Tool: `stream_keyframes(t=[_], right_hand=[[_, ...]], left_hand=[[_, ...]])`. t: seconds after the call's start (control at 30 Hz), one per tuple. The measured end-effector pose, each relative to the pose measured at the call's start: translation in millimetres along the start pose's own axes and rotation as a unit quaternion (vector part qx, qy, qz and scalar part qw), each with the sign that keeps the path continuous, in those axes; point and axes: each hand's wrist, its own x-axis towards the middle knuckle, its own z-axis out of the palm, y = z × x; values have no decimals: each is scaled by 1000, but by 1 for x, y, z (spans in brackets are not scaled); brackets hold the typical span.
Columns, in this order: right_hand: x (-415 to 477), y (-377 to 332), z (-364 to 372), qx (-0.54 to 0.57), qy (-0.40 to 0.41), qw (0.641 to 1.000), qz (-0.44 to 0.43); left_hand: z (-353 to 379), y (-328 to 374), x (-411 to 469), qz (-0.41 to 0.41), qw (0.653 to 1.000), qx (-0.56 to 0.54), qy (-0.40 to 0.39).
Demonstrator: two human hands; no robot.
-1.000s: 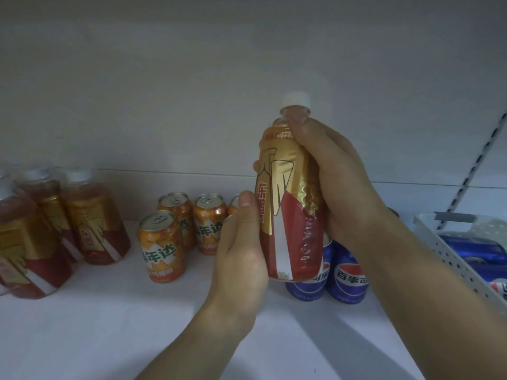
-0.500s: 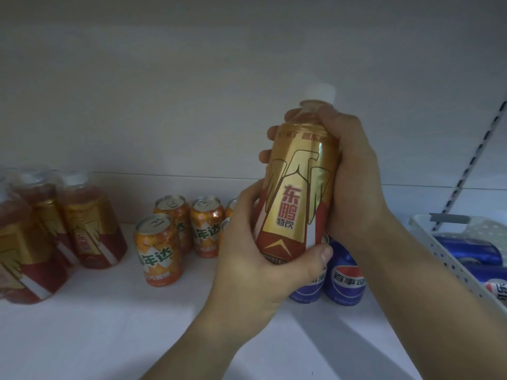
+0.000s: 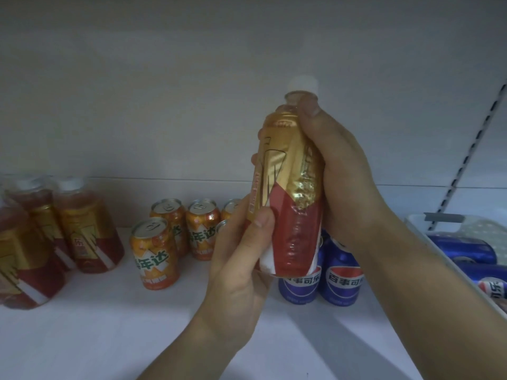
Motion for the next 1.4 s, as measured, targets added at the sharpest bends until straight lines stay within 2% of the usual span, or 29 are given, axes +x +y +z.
stream_keyframes(t=[0.13,0.27,0.37,0.43,0.5,0.6,0.77,0.97,1.13,1.4], right_hand=[[-3,-2,1,-26,30,999,-4],[-4,-2,-1,-46,76,996,-1],[-4,0,0,-63,76,995,6],[-5,0,1,-77,67,995,16],[-5,0,1,-77,49,995,29],[-5,1,1,-54,20,997,48],[-7,-1,5,-67,18,996,47],[-11,-5,9,-99,43,993,39],[-12,-5,11,-129,85,988,-2],[-17,-7,18,-161,95,982,-34]], left_hand=[[2,0,1,-3,1000,5,6],[7,5,1,12,991,133,18],[6,5,1,7,982,188,20],[4,6,2,-8,988,153,22],[2,9,0,-55,997,56,15],[2,15,-3,-127,989,-68,-14],[-3,14,0,-144,975,-151,-80],[-8,12,4,-190,955,-202,-103],[-5,10,7,-230,940,-242,-69],[-9,10,9,-265,940,-211,-36]])
